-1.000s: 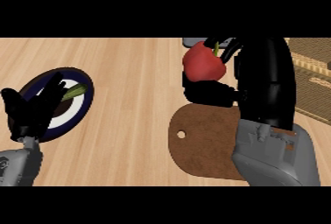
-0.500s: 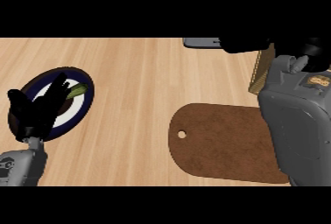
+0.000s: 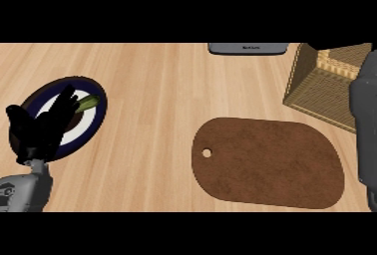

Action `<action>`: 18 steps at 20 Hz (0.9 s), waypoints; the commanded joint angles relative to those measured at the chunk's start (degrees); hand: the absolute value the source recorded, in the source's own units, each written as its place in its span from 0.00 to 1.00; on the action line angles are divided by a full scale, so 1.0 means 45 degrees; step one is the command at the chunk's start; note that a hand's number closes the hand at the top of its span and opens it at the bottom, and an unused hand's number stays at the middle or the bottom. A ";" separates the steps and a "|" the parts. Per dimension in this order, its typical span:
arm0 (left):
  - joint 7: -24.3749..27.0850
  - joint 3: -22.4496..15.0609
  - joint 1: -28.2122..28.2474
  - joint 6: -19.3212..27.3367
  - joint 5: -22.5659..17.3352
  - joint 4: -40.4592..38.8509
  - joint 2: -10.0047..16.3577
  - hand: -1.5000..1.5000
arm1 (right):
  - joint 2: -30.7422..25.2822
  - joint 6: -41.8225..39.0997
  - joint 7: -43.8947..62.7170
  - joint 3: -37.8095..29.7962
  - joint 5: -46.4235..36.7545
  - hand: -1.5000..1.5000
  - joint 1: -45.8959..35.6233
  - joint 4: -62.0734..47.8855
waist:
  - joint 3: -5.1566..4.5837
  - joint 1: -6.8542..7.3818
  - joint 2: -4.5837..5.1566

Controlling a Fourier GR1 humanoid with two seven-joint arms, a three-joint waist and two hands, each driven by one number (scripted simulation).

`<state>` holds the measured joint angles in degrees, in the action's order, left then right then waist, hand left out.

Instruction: Pick the bell pepper from the cutting board and place it in the basket

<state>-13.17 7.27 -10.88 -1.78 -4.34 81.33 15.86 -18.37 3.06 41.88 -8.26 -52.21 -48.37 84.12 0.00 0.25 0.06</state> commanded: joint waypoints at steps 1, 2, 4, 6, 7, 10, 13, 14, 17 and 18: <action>-0.0412 0.0366 -0.0369 -0.0364 -0.0251 -0.0163 0.0374 0.50 | -0.0443 0.0752 -0.1638 -0.0493 0.0367 1.00 0.0951 -0.0959 | 0.0001 -0.0010 0.0007; 0.0590 0.0086 -0.0277 -0.0367 0.0050 -0.0939 -0.0043 0.50 | -0.0712 0.0852 -0.1848 -0.0838 0.0492 1.00 -0.0313 -0.2362 | -0.0004 0.0040 0.0035; 0.0461 0.0426 -0.1059 -0.0401 -0.0191 -0.1504 0.0071 0.50 | -0.0866 0.1168 -0.2618 -0.1292 0.1077 1.00 0.0321 -0.2262 | -0.0003 -0.0046 0.0037; -0.1150 0.0175 -0.0324 -0.0306 -0.0261 0.0718 0.0172 0.50 | -0.0858 0.1071 -0.2643 -0.1376 0.1353 1.00 0.1060 -0.1604 | 0.0003 -0.0004 -0.0026; -0.0257 0.0523 -0.0175 -0.0369 -0.0268 -0.0141 0.0237 0.50 | -0.0776 0.1777 -0.3479 -0.1686 0.1570 1.00 0.1688 -0.2156 | 0.0003 -0.0009 -0.0001; 0.0716 0.0178 -0.0090 -0.0185 0.0194 -0.0843 -0.0284 0.50 | -0.0571 0.3155 -0.4887 -0.1913 0.1660 1.00 0.1743 -0.3808 | 0.0004 0.0023 0.0050; 0.0003 0.0271 -0.0144 -0.0383 -0.0068 -0.0084 0.0007 0.50 | -0.1157 0.4239 -0.2869 -0.2772 0.0631 0.00 0.0721 -0.4280 | 0.0004 0.0115 0.0032; 0.0381 0.0212 -0.0063 -0.0242 0.0226 -0.0285 -0.0071 0.50 | -0.0378 0.4621 -0.3132 -0.2548 0.0943 0.00 0.1185 -0.4363 | 0.0002 0.0055 0.0020; 0.0604 0.0402 -0.0667 -0.0558 0.0199 -0.1233 0.0094 0.50 | -0.1222 0.4604 -0.4591 -0.2738 0.1411 0.00 0.0409 -0.6554 | 0.0000 0.0063 0.0047; -0.0482 0.0126 -0.0296 0.0021 0.0289 0.0122 -0.0281 0.50 | -0.1615 0.3986 -0.4910 -0.2800 0.1855 0.00 0.0808 -0.6007 | 0.0004 0.0045 0.0005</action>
<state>-13.21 8.52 -12.49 -3.16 -3.84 79.75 15.80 -23.11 20.69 24.01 -19.51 -46.16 -45.06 61.03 0.02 0.51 0.18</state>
